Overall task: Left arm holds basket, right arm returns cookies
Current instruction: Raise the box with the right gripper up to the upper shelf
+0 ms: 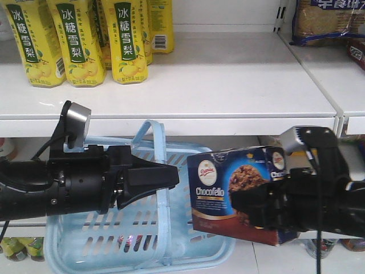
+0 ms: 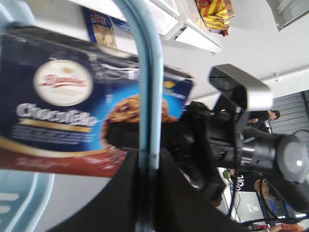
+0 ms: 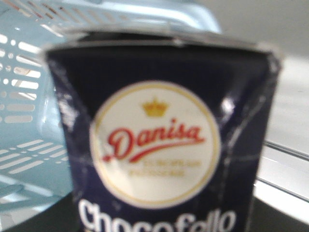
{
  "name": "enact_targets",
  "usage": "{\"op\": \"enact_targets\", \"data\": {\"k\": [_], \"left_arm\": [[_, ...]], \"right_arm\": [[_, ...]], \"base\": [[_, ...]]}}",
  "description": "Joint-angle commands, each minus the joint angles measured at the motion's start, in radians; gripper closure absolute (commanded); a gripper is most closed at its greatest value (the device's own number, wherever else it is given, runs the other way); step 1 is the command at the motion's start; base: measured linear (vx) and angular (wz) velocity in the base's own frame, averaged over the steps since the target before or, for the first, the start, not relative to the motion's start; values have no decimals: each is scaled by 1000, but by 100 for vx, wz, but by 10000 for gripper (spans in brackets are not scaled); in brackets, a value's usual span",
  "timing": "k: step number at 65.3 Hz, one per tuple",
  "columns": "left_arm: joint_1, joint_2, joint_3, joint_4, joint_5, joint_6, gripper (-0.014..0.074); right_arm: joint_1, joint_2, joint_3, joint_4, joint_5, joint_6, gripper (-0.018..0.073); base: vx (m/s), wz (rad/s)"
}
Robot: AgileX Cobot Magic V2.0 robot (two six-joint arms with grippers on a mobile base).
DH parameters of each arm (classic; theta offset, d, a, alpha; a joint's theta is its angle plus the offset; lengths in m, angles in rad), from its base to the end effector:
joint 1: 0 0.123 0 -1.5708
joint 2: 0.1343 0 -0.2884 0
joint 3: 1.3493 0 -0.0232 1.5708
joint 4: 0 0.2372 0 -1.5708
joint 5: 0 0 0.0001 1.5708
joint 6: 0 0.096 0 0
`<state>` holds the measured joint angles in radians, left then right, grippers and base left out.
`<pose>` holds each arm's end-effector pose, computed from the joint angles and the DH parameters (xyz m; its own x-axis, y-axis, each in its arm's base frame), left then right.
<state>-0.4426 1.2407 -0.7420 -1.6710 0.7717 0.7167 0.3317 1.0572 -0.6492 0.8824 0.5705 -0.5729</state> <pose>0.1849 -0.1614 0.3109 -0.9106 -0.2362 -0.3392 0.2595 0.3119 -0.9140 0.1683 0.1004 0.2814 -0.7317 -0.0386 -0.6806 -0.4442 0.7843 0.4331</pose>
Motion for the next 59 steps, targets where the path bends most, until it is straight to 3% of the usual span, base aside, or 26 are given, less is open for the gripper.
{"op": "enact_targets", "data": {"k": [1,15,31,37,49,59], "left_arm": [[-6,-31,-43,-106,27,22,599],[-6,-31,-43,-106,27,22,599],[-6,-31,-43,-106,27,22,599],[-6,-31,-43,-106,27,22,599],[-6,-31,-43,-106,27,22,599],[-6,-31,-43,-106,27,22,599]], "right_arm": [[-74,-99,-31,-42,51,10,395],[-173,-266,-116,-140,227,25,395],[-173,-343,-269,-302,246,181,391],[-173,-344,-321,-327,194,182,391],[-173,-290,-359,-398,-40,188,391],[-173,-189,-359,-403,-199,189,391]], "base": [[0,0],[0,0],[0,0],[0,0],[0,0],[0,0]]}}
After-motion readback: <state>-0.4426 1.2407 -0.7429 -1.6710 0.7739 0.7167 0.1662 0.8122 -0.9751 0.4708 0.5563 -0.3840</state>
